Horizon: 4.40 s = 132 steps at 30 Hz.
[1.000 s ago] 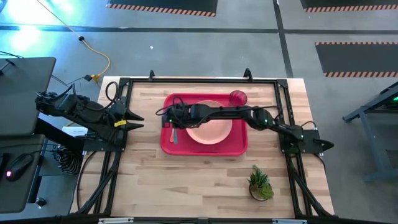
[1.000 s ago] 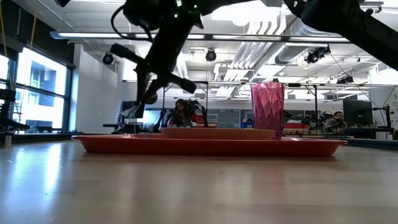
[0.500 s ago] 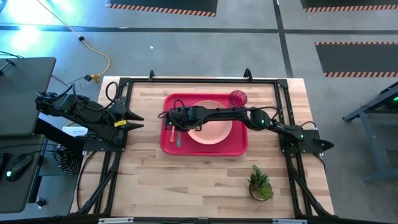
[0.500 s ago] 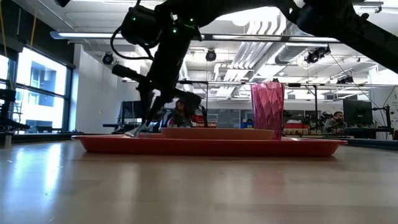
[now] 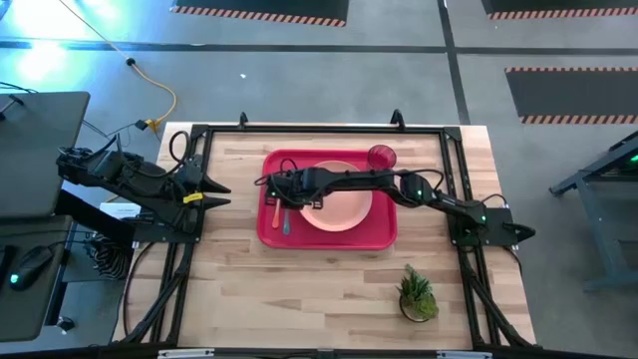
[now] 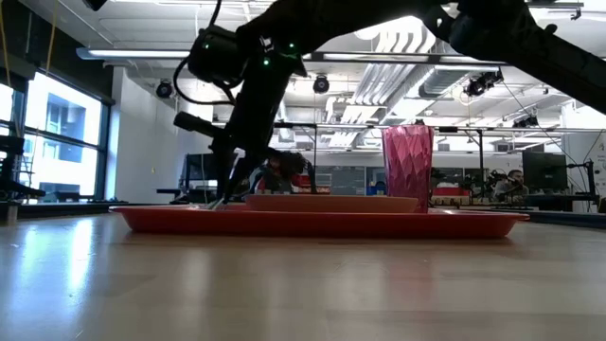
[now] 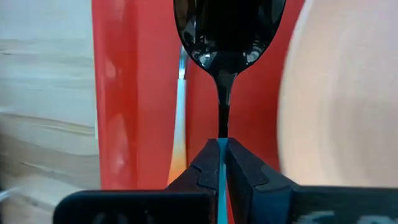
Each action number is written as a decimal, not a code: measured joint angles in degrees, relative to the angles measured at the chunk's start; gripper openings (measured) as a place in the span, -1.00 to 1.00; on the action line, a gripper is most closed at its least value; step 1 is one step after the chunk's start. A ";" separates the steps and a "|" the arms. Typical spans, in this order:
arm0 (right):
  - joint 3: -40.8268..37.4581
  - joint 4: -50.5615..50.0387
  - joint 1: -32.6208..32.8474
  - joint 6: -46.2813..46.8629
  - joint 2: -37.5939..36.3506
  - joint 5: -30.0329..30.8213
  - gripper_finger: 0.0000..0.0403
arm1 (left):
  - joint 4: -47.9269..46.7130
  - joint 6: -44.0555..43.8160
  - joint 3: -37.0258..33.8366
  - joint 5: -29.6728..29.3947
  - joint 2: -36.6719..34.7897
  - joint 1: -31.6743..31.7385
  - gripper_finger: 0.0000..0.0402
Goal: Pick and place plate/cup/fork/spoon on tray
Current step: Put the spoon on the tray to the right of the fork
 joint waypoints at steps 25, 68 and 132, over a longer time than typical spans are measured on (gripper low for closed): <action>-2.17 1.96 -2.73 0.61 -0.02 -1.23 -1.00 | 0.00 0.02 0.00 0.00 0.00 0.00 -0.43; -2.13 1.22 -2.73 -1.22 -0.04 -1.90 -0.89 | 0.00 0.02 0.00 0.04 0.00 0.02 -0.43; -2.11 3.27 -2.73 1.93 -0.11 -2.86 -0.93 | 0.04 -0.02 0.00 1.16 0.00 0.00 -0.43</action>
